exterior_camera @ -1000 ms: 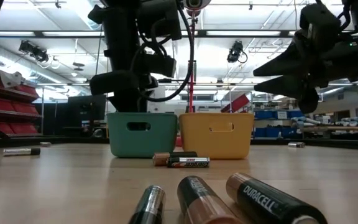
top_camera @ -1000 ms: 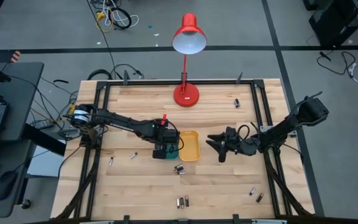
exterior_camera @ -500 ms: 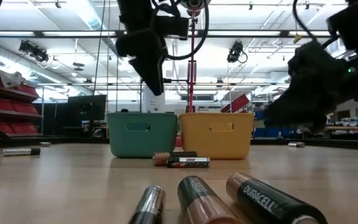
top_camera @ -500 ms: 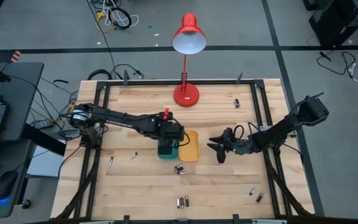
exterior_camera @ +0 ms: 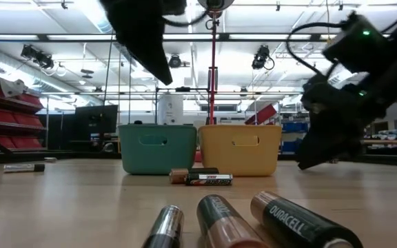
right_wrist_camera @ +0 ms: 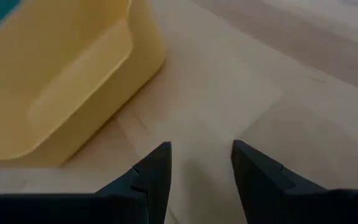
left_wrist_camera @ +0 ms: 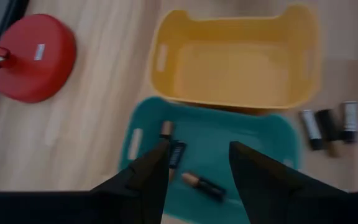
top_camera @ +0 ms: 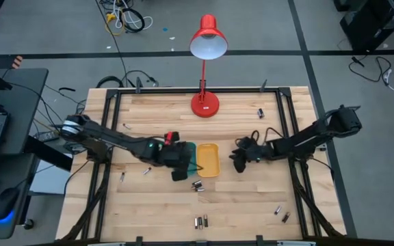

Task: Sort batteries
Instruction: Put the black battery into the blue bin

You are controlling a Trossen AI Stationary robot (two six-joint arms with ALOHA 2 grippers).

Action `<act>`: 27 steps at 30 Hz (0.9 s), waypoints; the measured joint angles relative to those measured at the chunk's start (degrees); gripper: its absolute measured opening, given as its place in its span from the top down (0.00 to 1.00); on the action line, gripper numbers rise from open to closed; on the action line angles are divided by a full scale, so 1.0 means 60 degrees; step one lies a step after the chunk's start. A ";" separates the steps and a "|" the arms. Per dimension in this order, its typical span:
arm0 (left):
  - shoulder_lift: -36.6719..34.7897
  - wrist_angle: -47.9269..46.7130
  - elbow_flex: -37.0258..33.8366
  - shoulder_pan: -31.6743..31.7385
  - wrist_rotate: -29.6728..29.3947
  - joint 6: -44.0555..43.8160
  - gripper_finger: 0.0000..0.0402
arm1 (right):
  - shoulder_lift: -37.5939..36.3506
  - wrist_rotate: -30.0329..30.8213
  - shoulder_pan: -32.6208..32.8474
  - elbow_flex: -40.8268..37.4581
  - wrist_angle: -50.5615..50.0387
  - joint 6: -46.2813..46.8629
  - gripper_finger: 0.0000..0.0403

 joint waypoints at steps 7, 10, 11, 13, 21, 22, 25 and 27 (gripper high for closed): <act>-0.1067 0.2612 -0.1764 -0.0415 -0.0240 -0.0378 0.55 | -0.0177 -0.1284 -0.0020 0.2224 -0.3717 -0.1206 0.62; -0.1468 0.4508 -0.2797 -0.0510 -0.0262 -0.0378 0.55 | -0.0305 -0.0946 0.0083 0.3196 -0.5792 -0.1479 0.65; -0.1605 0.5120 -0.3160 -0.0519 -0.0262 -0.0371 0.55 | -0.0345 -0.0853 0.0129 0.3477 -0.6305 -0.1488 0.66; -0.1866 0.6127 -0.3869 -0.0552 -0.0270 -0.0368 0.55 | -0.0461 -0.0815 0.0252 0.3948 -0.6914 -0.1457 0.67; -0.2875 0.8826 -0.6024 -0.0574 -0.0273 -0.0375 0.55 | -0.1104 -0.0795 0.0801 0.4529 -0.8276 -0.0788 0.69; -0.2980 0.9097 -0.6246 -0.0574 -0.0273 -0.0353 0.55 | -0.1188 -0.0772 0.0852 0.4529 -0.8665 -0.0517 0.69; -0.3181 0.9835 -0.6713 -0.0620 -0.0300 -0.0347 0.55 | -0.1429 -0.0565 0.1045 0.4529 -1.0035 0.0556 0.69; -0.3283 1.0096 -0.7021 -0.0630 -0.0299 -0.0338 0.55 | -0.1510 -0.0437 0.1198 0.4525 -1.0912 0.1345 0.69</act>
